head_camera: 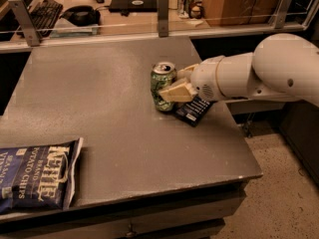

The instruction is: Move green can near rxbar blueberry

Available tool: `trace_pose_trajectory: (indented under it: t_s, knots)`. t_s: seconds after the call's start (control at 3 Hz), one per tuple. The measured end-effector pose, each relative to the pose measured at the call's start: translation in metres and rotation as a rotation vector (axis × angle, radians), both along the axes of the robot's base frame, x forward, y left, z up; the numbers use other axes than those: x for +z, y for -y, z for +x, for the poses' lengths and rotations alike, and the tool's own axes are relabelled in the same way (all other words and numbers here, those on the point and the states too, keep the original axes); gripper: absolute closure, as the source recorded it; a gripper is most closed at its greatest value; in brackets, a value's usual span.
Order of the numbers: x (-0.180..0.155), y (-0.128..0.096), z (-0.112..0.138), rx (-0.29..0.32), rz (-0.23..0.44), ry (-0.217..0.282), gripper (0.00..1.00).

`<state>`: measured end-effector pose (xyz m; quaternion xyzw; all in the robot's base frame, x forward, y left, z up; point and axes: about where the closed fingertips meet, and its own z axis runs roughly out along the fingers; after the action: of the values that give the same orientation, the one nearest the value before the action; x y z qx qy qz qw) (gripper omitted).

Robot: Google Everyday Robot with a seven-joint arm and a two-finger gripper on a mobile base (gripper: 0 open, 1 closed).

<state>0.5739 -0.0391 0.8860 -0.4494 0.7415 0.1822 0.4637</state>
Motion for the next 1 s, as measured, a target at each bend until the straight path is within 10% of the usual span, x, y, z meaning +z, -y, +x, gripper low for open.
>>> trace_pose_trajectory:
  t_s: [1.0]
  knots:
    - [-0.011,0.026,0.016,-0.036,0.023,0.029,0.06]
